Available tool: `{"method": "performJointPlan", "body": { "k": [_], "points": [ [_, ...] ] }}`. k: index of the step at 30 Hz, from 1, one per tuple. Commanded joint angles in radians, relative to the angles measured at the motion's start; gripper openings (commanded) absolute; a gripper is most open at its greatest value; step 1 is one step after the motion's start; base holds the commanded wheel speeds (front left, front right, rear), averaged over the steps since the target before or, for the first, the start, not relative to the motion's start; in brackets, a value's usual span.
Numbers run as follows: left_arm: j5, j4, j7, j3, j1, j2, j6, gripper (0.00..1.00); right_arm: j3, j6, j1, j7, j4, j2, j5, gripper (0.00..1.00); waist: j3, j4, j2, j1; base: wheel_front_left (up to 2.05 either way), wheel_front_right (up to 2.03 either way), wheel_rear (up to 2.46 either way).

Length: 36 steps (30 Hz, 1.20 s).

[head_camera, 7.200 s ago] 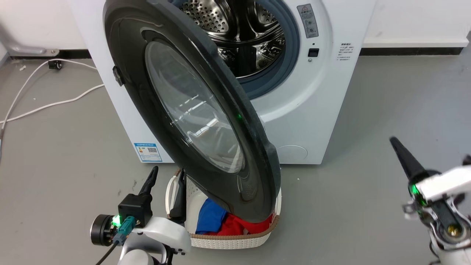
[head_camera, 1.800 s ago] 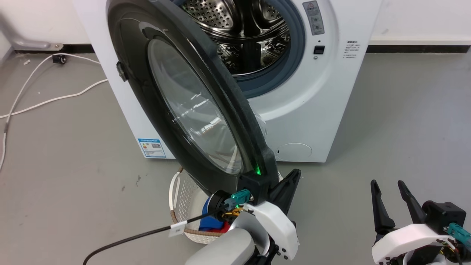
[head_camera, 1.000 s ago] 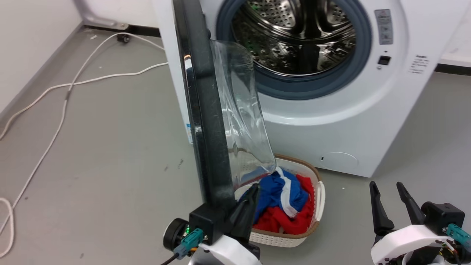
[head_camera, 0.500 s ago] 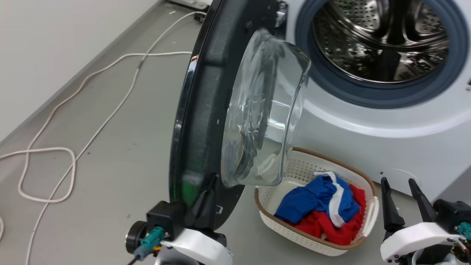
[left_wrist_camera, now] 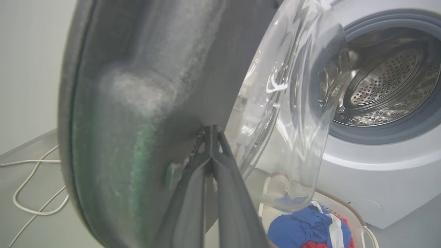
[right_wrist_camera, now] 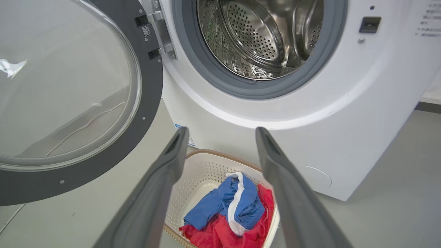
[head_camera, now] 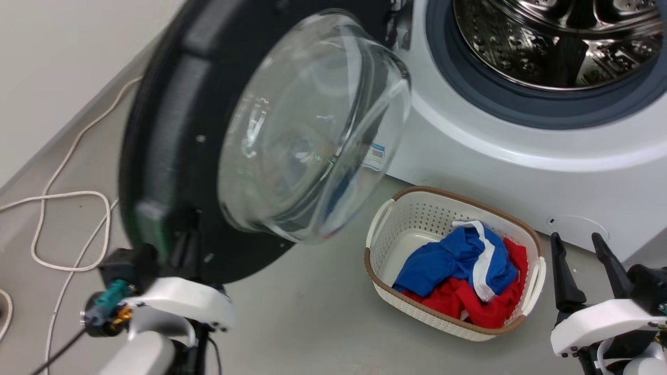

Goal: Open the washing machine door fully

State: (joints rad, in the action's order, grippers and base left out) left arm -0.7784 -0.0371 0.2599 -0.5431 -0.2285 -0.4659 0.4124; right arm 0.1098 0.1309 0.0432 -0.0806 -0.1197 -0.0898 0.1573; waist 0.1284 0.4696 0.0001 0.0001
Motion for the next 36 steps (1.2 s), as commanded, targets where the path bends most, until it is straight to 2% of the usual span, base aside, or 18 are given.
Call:
{"method": "performJointPlan", "body": {
  "k": [1, 4, 5, 9, 14, 21, 27, 32, 36],
  "points": [
    [0.0, -0.018, 0.007, 0.045, -0.012, -0.014, -0.008, 0.0, 0.002, 0.0, 0.014, 0.006, 0.013, -0.008, 0.0, 1.0, 0.02, -0.023, -0.0001, -0.0001, 0.0, 0.0, 0.0],
    [-0.002, -0.05, 0.007, 0.134, -0.022, -0.019, -0.038, 0.0, 0.009, 0.0, 0.014, 0.016, 0.029, -0.017, 0.002, 1.0, 0.038, -0.044, -0.0001, -0.0001, 0.0, 0.0, 0.0],
    [0.006, -0.087, 0.007, 0.212, -0.027, -0.022, -0.068, 0.0, 0.011, 0.0, 0.012, 0.019, 0.042, -0.023, 0.01, 1.0, 0.05, -0.061, -0.0001, -0.0001, 0.0, 0.0, 0.0],
    [0.001, -0.153, 0.005, 0.273, -0.05, -0.041, -0.121, 0.0, 0.014, 0.0, 0.019, 0.028, 0.056, -0.031, 0.015, 1.0, 0.067, -0.078, -0.0001, -0.0001, 0.0, 0.0, 0.0],
    [0.002, -0.24, 0.005, 0.349, -0.089, -0.054, -0.166, 0.0, 0.012, 0.0, 0.03, 0.038, 0.066, -0.045, 0.021, 1.0, 0.084, -0.089, -0.0001, -0.0001, 0.0, 0.0, 0.0],
    [0.022, -0.335, 0.005, 0.402, -0.141, -0.055, -0.207, 0.0, 0.019, 0.0, 0.04, 0.041, 0.058, -0.048, 0.025, 1.0, 0.089, -0.092, -0.0001, -0.0001, 0.0, 0.0, 0.0],
    [0.037, -0.419, 0.006, 0.411, -0.189, -0.051, -0.241, 0.0, 0.012, 0.0, 0.048, 0.04, 0.046, -0.049, 0.027, 1.0, 0.08, -0.092, -0.0001, -0.0001, 0.0, 0.0, 0.0],
    [0.049, -0.474, 0.005, 0.421, -0.196, -0.046, -0.256, 0.0, 0.003, 0.0, 0.048, 0.03, 0.028, -0.043, 0.034, 1.0, 0.056, -0.1, -0.0001, -0.0001, 0.0, 0.0, 0.0],
    [0.076, -0.466, 0.005, 0.442, -0.153, -0.035, -0.254, 0.0, 0.007, 0.0, 0.026, 0.016, 0.009, -0.029, 0.034, 1.0, 0.019, -0.105, -0.0001, -0.0001, 0.0, 0.0, 0.0]
  ]
}}
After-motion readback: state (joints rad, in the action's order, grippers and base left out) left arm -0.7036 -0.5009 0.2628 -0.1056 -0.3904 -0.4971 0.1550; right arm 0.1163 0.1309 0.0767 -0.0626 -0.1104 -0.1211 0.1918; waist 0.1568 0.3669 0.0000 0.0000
